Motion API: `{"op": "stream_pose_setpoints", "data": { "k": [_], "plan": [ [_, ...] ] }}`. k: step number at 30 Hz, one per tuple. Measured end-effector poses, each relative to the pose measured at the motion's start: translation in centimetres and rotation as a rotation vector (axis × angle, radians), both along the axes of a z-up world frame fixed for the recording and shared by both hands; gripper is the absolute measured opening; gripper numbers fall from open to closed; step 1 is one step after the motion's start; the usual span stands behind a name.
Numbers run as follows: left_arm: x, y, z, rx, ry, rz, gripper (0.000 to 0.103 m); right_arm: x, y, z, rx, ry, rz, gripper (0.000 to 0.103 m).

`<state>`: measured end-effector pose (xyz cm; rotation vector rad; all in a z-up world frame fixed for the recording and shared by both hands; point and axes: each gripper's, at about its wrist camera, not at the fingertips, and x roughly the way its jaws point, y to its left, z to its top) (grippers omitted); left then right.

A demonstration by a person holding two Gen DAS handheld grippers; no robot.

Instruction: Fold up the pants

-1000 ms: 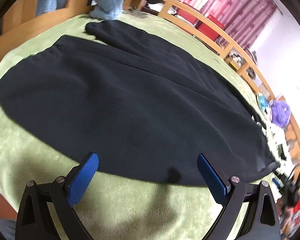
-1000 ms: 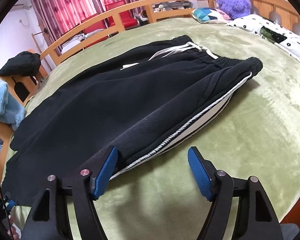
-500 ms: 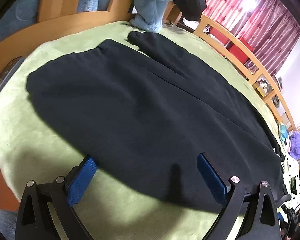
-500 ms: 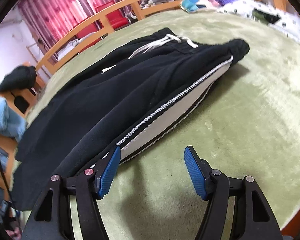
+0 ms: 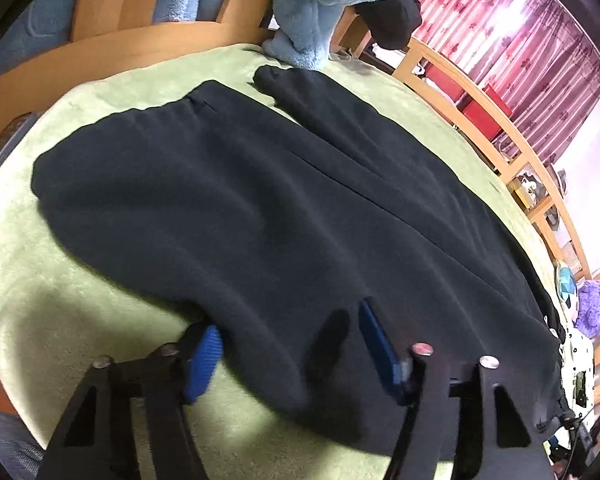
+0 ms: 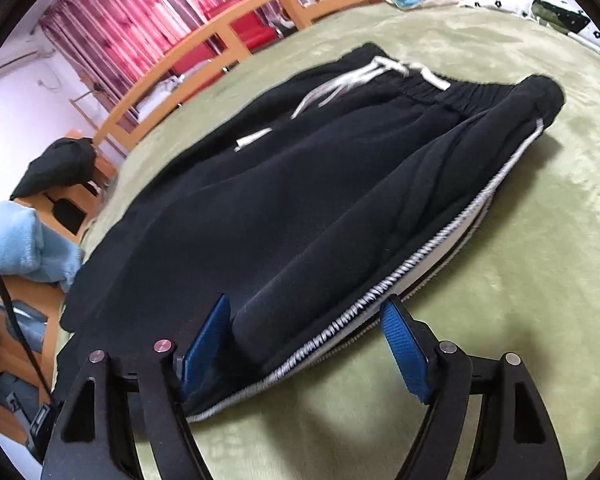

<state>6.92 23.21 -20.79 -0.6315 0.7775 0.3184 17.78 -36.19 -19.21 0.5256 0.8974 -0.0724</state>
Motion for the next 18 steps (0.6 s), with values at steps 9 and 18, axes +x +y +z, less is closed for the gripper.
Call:
{"op": "stream_pose_setpoints", "data": {
  "k": [9,18],
  "plan": [
    [-2.7,1.7,0.4,-0.058,-0.056,-0.033,0.013,-4.5,1.7,-0.8,-0.123,-0.032,0.006,0.012],
    [-5.7,1.4,2.9,-0.054,-0.110,-0.078,0.011,-9.8,1.7,1.1,-0.179,-0.035,-0.013,0.009]
  ]
}}
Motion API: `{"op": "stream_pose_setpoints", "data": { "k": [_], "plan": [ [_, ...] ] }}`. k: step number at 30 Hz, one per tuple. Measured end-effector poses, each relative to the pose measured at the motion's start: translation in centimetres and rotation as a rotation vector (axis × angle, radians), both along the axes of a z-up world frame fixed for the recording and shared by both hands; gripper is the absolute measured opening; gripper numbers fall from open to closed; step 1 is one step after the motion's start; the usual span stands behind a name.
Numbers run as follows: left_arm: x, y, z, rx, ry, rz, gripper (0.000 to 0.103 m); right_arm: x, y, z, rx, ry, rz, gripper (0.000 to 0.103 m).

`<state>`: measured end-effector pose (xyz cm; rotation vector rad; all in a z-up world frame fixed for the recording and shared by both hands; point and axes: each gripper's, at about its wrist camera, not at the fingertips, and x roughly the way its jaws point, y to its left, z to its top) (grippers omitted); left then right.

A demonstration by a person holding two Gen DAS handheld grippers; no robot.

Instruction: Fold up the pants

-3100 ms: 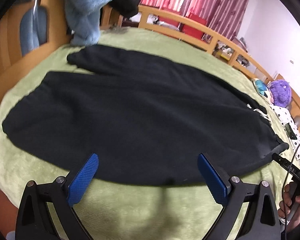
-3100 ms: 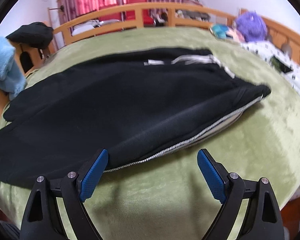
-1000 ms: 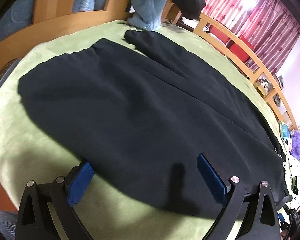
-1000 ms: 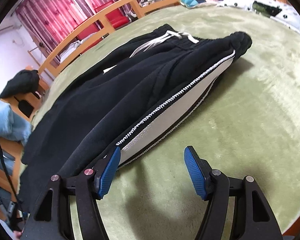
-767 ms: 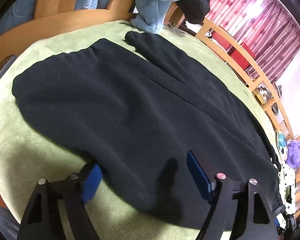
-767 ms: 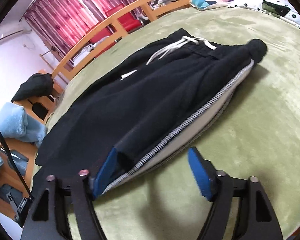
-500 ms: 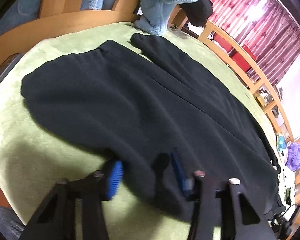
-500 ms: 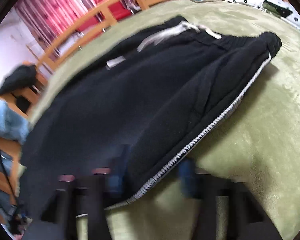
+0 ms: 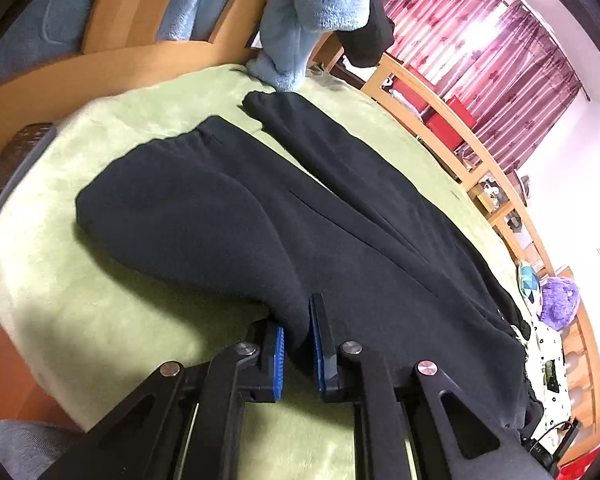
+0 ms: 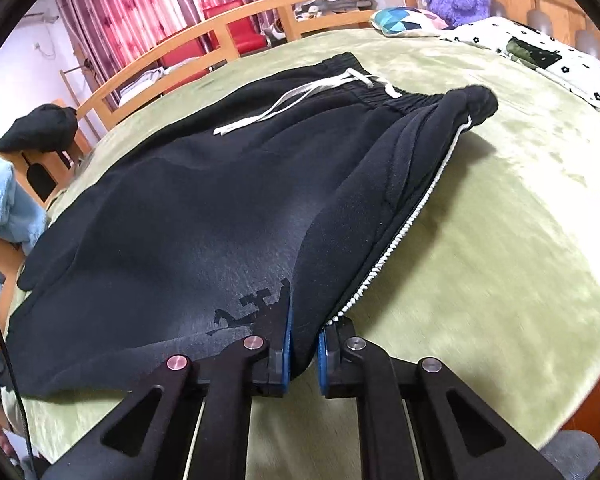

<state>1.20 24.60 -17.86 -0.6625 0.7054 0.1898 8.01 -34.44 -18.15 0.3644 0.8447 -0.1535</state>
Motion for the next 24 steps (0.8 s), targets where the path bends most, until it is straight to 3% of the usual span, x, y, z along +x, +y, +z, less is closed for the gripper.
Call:
{"op": "stream_pose_setpoints", "data": {
  "k": [8,11,13,15,16,18,20,22,24],
  "plan": [
    [-3.3,0.8,-0.2,0.004,0.032,0.035,0.011,-3.2,0.9,0.8,-0.017,0.010,0.033,0.009],
    [-2.9,0.7,-1.2,-0.017,0.073,0.027,0.011,-2.7,0.2,-0.9,0.035,0.085,0.037,0.016],
    [-2.8,0.3,-1.3,-0.012,0.084,0.013,0.011,-3.2,-1.0,-1.0,0.113,0.059,-0.007,0.028],
    [-2.8,0.0,-1.3,-0.005,0.085,0.014,0.020,-3.7,-1.8,-1.0,0.158,0.033,-0.034,0.045],
    [-2.6,0.0,-1.5,-0.015,0.079,0.008,0.025,-3.7,-2.0,-1.0,0.169,0.027,-0.036,0.046],
    [-1.9,-0.1,-2.4,-0.041,0.106,0.019,0.046,-3.0,-2.1,-1.4,0.185,0.039,-0.028,0.048],
    [-1.4,0.0,-3.1,-0.077,0.112,0.037,0.046,-2.0,-1.6,-2.0,0.194,0.056,-0.015,0.049],
    [-1.1,0.2,-3.1,-0.087,0.093,0.059,0.043,-1.3,-1.0,-1.9,0.188,0.050,-0.014,0.046],
    [-0.7,0.4,-2.5,-0.078,0.085,0.061,0.008,-0.3,-0.5,-1.4,0.186,0.059,0.023,0.010]
  ]
}}
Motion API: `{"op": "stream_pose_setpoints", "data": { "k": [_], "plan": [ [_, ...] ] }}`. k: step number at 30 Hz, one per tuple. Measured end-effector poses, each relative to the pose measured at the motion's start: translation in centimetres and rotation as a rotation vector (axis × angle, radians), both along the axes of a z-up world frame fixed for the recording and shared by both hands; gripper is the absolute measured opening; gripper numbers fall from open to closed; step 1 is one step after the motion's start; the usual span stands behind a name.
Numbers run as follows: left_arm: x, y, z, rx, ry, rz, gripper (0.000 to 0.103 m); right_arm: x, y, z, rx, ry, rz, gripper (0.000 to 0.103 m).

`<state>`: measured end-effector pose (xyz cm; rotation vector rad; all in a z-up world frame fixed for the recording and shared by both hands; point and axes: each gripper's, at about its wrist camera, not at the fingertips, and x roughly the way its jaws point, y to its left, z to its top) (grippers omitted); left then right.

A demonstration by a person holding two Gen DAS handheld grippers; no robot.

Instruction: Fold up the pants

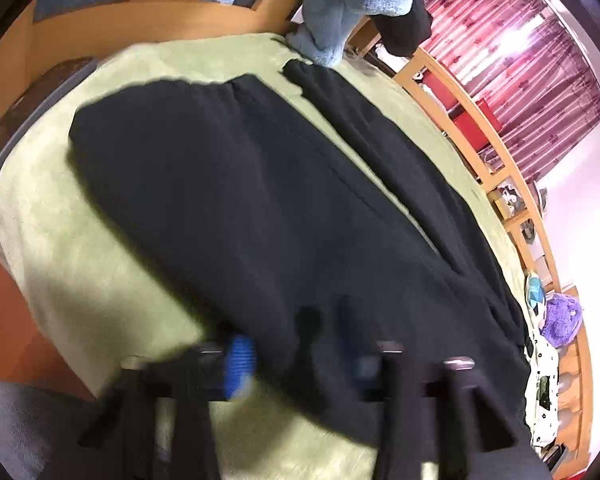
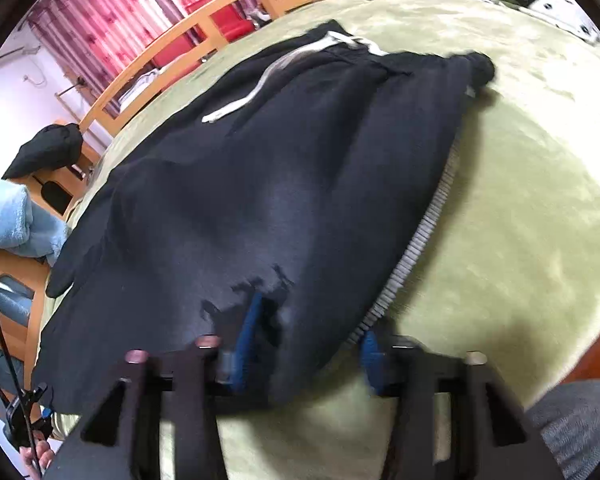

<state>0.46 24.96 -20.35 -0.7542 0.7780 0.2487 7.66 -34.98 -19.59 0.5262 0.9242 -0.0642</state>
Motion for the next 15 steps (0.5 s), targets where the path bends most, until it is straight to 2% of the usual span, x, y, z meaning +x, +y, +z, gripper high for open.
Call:
{"op": "stream_pose_setpoints", "data": {
  "k": [5,11,15],
  "plan": [
    [0.8,0.9,3.9,-0.036,-0.098,-0.016,0.008,1.1,0.2,3.8,-0.010,-0.111,0.009,0.008],
    [5.5,0.5,10.0,0.026,-0.190,-0.052,0.008,6.6,-0.3,10.4,0.036,-0.216,0.008,0.008],
    [10.3,0.2,13.0,0.088,-0.229,-0.038,0.008,11.3,0.5,13.8,-0.015,-0.259,0.007,0.008]
  ]
}}
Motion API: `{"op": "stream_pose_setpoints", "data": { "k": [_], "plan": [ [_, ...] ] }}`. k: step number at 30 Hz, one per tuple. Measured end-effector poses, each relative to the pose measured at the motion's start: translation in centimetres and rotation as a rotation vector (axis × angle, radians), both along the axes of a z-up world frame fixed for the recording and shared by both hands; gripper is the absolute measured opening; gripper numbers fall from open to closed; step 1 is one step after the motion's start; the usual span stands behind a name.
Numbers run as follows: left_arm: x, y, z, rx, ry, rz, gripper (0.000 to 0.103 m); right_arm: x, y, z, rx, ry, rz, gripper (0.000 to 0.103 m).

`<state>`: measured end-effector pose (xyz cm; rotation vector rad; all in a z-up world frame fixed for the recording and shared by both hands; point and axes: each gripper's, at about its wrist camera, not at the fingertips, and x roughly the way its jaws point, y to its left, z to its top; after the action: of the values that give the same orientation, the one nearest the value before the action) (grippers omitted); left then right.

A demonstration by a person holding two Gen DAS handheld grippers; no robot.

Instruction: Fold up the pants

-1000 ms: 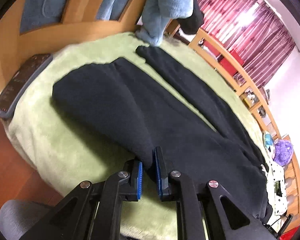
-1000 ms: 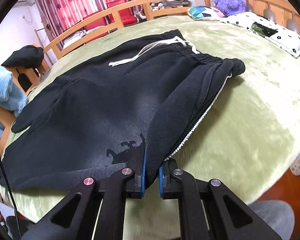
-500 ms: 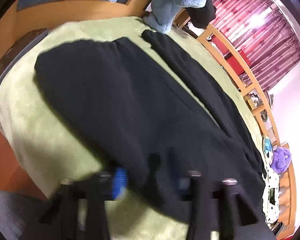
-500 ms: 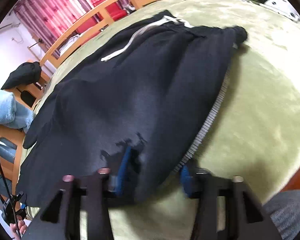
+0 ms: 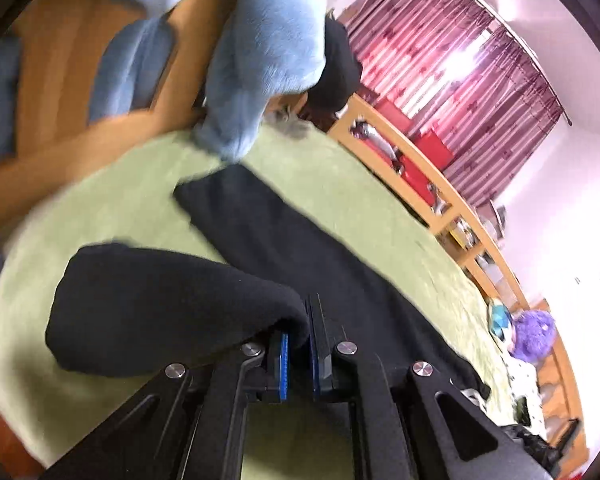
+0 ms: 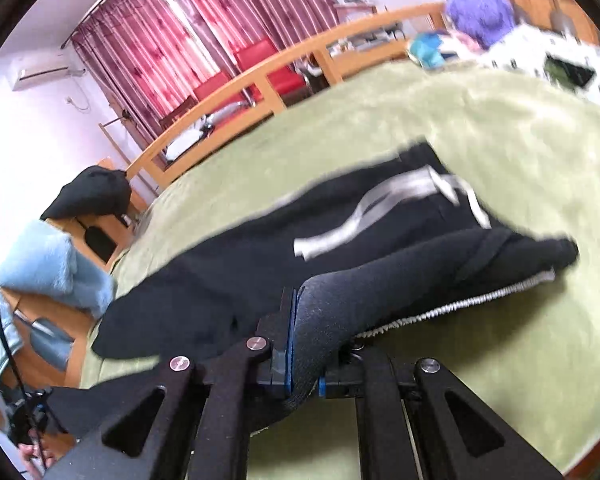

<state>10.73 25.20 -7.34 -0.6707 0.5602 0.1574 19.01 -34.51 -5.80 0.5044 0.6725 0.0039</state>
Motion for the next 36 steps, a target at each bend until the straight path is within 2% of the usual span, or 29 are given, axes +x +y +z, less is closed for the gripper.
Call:
{"op": "stream_pose_setpoints", "data": {
  "k": [4,8,12,14,16,17,19,20,21,22,23,24,26,27,29,31,33,36],
  "plan": [
    [5.0,-0.7,1.9,0.051,-0.038,0.001,0.008,5.9,-0.3,2.2,0.024,-0.051,-0.004,0.008],
    [11.2,-1.6,2.6,0.081,-0.053,0.016,0.008,12.0,-0.5,2.5,0.028,-0.062,-0.016,0.008],
    [17.1,-2.4,1.1,0.098,-0.042,0.030,0.008,19.2,0.0,1.2,-0.010,-0.052,-0.021,0.008],
    [19.3,-2.8,0.3,0.100,-0.036,0.036,0.008,21.5,0.0,0.4,-0.014,-0.058,-0.022,0.008],
    [21.7,-3.0,-1.1,0.104,-0.015,0.046,0.008,24.6,0.2,-1.1,-0.019,-0.027,-0.021,0.008],
    [22.7,-3.1,-1.9,0.096,0.005,0.052,0.009,25.9,0.3,-2.1,-0.024,0.007,-0.026,0.010],
    [24.8,-3.2,-3.8,0.083,0.090,0.047,0.020,28.3,0.7,-5.3,-0.026,0.103,-0.022,0.024],
    [25.5,-3.5,-4.4,0.086,0.144,0.031,0.036,29.2,0.8,-7.2,-0.020,0.171,0.002,0.039],
    [25.8,-3.9,-5.0,0.090,0.193,0.008,0.047,29.4,0.9,-8.2,-0.014,0.208,0.023,0.045],
    [25.4,-4.1,-5.0,0.096,0.190,-0.005,0.050,29.2,1.1,-9.3,-0.011,0.242,0.056,0.045],
    [24.7,-4.3,-4.7,0.108,0.176,-0.011,0.057,28.4,1.0,-9.3,-0.018,0.231,0.071,0.045],
    [23.5,-4.6,-4.0,0.134,0.157,-0.017,0.069,27.3,0.8,-8.8,-0.031,0.208,0.075,0.045],
    [21.3,-5.0,-2.8,0.176,0.119,-0.036,0.076,24.1,0.6,-6.9,-0.070,0.144,0.069,0.048],
    [19.9,-5.3,-2.0,0.195,0.096,-0.059,0.077,22.9,0.5,-6.2,-0.089,0.121,0.067,0.056],
    [17.7,-5.7,-1.4,0.224,0.097,-0.085,0.080,18.9,0.2,-4.3,-0.157,0.071,0.071,0.063],
    [15.8,-6.2,-1.6,0.237,0.123,-0.100,0.080,16.1,0.4,-3.6,-0.213,0.072,0.086,0.064],
    [13.7,-6.7,-3.0,0.224,0.161,-0.131,0.080,13.2,0.2,-4.1,-0.246,0.104,0.089,0.065],
    [12.2,-6.9,-6.1,0.183,0.226,-0.150,0.078,10.3,-0.8,-6.6,-0.215,0.172,0.066,0.065]
  ]
}}
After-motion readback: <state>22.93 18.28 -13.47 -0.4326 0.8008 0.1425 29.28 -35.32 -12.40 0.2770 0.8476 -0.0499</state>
